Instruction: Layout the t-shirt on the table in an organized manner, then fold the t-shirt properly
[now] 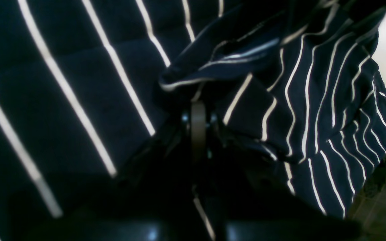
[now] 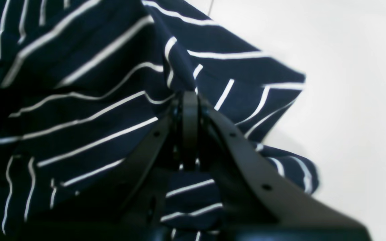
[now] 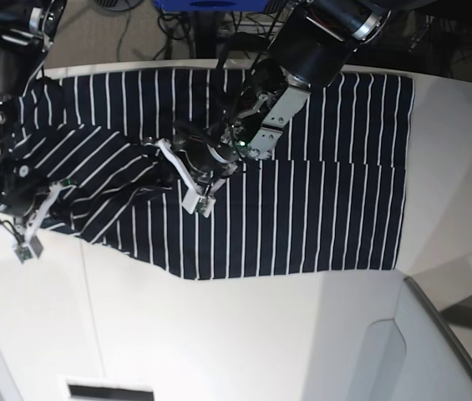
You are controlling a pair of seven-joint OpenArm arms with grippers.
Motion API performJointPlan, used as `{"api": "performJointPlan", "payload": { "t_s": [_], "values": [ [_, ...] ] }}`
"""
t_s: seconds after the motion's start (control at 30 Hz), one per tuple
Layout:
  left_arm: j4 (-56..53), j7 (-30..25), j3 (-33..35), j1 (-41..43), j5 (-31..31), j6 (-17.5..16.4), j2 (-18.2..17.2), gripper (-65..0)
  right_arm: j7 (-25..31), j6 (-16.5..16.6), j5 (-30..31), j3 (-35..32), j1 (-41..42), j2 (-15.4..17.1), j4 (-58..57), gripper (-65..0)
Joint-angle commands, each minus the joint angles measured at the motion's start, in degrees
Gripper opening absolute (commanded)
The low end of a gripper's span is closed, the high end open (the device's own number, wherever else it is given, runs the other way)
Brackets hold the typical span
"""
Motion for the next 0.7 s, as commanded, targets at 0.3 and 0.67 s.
{"api": "performJointPlan", "payload": {
  "t_s": [0.3,0.67],
  "values": [
    [0.18,2.11,-0.18,0.21,0.78,0.75,-0.53,-65.0,-8.33,0.06,0.42,0.39,-6.18,-4.94,9.37,-64.8],
    [0.27,2.11,-0.27,0.12,0.69,0.75,-0.71,-65.0,-9.12,0.06,0.51,0.39,-12.86,-6.43,9.81,-64.7]
  ]
}}
